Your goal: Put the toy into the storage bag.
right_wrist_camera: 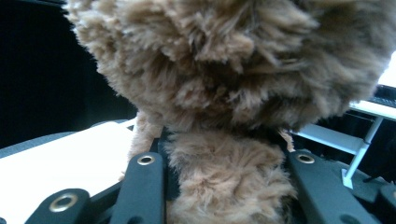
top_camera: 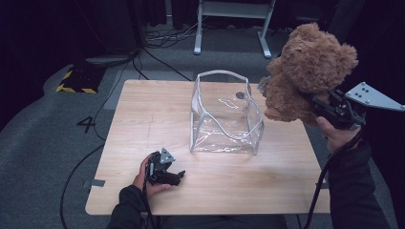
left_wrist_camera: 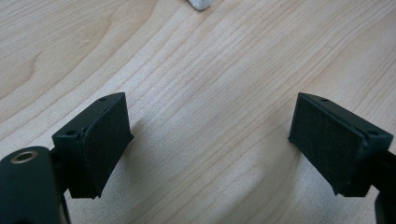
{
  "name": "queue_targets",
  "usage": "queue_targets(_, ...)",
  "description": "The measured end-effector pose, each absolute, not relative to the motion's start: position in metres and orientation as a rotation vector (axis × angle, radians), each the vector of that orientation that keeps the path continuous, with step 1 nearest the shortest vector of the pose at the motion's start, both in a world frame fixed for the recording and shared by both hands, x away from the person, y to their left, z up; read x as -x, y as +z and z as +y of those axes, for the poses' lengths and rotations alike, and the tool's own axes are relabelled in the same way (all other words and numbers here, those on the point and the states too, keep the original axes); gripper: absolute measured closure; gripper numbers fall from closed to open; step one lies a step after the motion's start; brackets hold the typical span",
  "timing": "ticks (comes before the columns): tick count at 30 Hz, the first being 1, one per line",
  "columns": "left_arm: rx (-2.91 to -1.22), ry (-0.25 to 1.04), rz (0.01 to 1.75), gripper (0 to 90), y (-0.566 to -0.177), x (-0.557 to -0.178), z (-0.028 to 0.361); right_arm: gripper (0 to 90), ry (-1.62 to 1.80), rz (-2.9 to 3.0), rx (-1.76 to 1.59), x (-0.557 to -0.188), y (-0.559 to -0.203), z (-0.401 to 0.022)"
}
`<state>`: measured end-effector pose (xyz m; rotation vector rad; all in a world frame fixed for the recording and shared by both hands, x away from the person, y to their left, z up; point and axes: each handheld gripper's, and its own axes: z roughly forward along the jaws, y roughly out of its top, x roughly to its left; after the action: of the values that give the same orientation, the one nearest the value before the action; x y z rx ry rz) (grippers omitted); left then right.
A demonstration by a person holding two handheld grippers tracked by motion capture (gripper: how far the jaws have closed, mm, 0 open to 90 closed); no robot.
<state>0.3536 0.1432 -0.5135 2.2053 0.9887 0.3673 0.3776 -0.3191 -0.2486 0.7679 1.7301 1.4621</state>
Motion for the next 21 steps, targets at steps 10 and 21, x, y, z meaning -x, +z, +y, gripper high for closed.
queue_targets(10, -2.206, 0.366, 0.987, 12.7, -0.514, -0.354, 0.143, 63.2, 1.470, 1.743, -0.737, -0.386, -0.239, -0.292)
queue_targets(21, -2.207, 0.365, 0.985, 12.7, -0.514, -0.354, 0.143, 63.2, 1.468, 1.764, -0.714, -0.393, -0.232, -0.269)
